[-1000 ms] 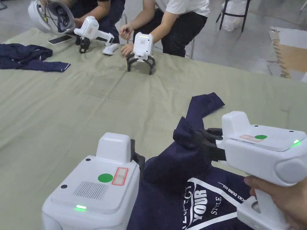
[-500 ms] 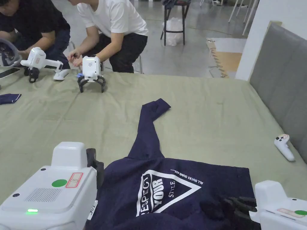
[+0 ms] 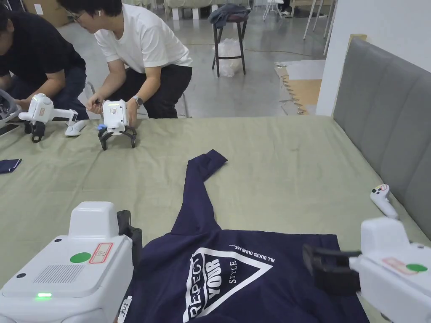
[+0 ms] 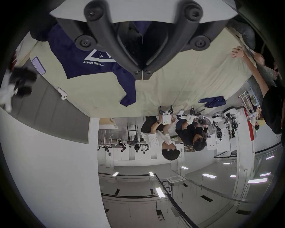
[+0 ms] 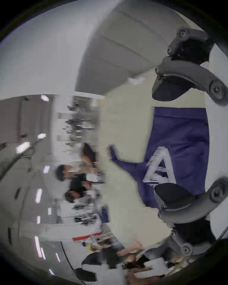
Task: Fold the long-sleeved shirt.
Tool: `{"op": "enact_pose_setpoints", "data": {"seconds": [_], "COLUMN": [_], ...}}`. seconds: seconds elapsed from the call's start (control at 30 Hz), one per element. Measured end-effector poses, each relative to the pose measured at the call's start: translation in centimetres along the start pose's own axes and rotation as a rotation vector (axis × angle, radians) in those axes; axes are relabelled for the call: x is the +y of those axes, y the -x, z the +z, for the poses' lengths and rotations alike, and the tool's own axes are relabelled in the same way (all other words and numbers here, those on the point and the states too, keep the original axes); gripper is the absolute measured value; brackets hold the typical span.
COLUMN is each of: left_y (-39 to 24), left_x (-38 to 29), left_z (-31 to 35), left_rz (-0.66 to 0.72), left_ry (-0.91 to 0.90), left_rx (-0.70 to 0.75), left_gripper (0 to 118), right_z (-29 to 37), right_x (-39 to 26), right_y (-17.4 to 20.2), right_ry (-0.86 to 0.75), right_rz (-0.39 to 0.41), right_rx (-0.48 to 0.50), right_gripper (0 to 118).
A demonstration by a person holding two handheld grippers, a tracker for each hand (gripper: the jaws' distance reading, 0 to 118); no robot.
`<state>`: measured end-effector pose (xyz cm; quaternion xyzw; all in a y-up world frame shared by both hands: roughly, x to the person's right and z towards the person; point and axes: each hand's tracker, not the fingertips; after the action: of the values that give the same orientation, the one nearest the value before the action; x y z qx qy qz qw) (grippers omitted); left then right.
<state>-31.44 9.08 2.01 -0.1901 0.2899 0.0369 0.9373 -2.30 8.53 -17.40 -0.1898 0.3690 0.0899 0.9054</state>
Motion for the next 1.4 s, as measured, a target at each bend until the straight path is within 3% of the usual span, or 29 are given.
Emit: {"op": "enact_pose_setpoints", "data": {"seconds": [0.17,0.27,0.37,0.43,0.5,0.53,0.57,0.67,1.1,1.27,1.3,1.33,1.37,1.4], "left_y": [0.1,0.3,0.4,0.5,0.5,0.4,0.5,0.6,1.7,2.8,2.8,2.8,2.5,2.3], "left_x": [1.4,1.7,1.7,1.8,1.8,1.8,1.8,1.7,0.9,1.7,1.9,1.9,1.9,1.7], "left_z": [0.3,0.6,1.0,1.1,1.2,1.2,1.3,1.3,-1.7,-5.8,-7.3,-9.1,-10.6,-12.7], "left_rz": [0.013,0.02,0.041,0.056,0.055,0.051,0.048,0.048,0.052,0.111,0.082,0.049,0.028,0.001], "left_ry": [-0.047,-0.065,-0.083,-0.089,-0.09,-0.093,-0.094,-0.092,-0.02,0.077,0.127,0.172,0.216,0.294], "left_rx": [0.018,0.023,0.025,0.019,0.009,0.009,0.007,0.0,-0.022,-0.123,-0.134,-0.146,-0.168,-0.189], "left_gripper": [2,2,2,2,2,2,2,2,2,3,5,18,37,76], "right_z": [3.2,3.3,3.4,3.6,3.7,3.7,3.8,3.8,2.3,1.1,0.9,0.6,0.2,0.0], "right_x": [4.9,4.6,3.6,3.0,2.4,2.2,1.9,0.8,-0.2,-0.6,-0.6,-0.7,-0.9,-1.0], "right_y": [3.5,4.8,4.4,3.8,3.5,3.4,3.0,2.6,2.6,2.3,2.2,2.1,1.9,1.9], "right_ry": [-0.231,-0.243,-0.259,-0.282,-0.279,-0.277,-0.278,-0.263,-0.228,-0.206,-0.199,-0.192,-0.182,-0.177], "right_rz": [0.0,0.041,-0.017,-0.085,-0.066,-0.063,-0.064,-0.094,-0.062,-0.063,-0.062,-0.064,-0.068,-0.07], "right_rx": [-0.108,-0.155,-0.19,-0.151,-0.185,-0.201,-0.191,-0.157,-0.16,-0.15,-0.149,-0.146,-0.141,-0.141], "right_gripper": [110,110,101,66,19,4,0,0,0,0,0,0,0,0]}}
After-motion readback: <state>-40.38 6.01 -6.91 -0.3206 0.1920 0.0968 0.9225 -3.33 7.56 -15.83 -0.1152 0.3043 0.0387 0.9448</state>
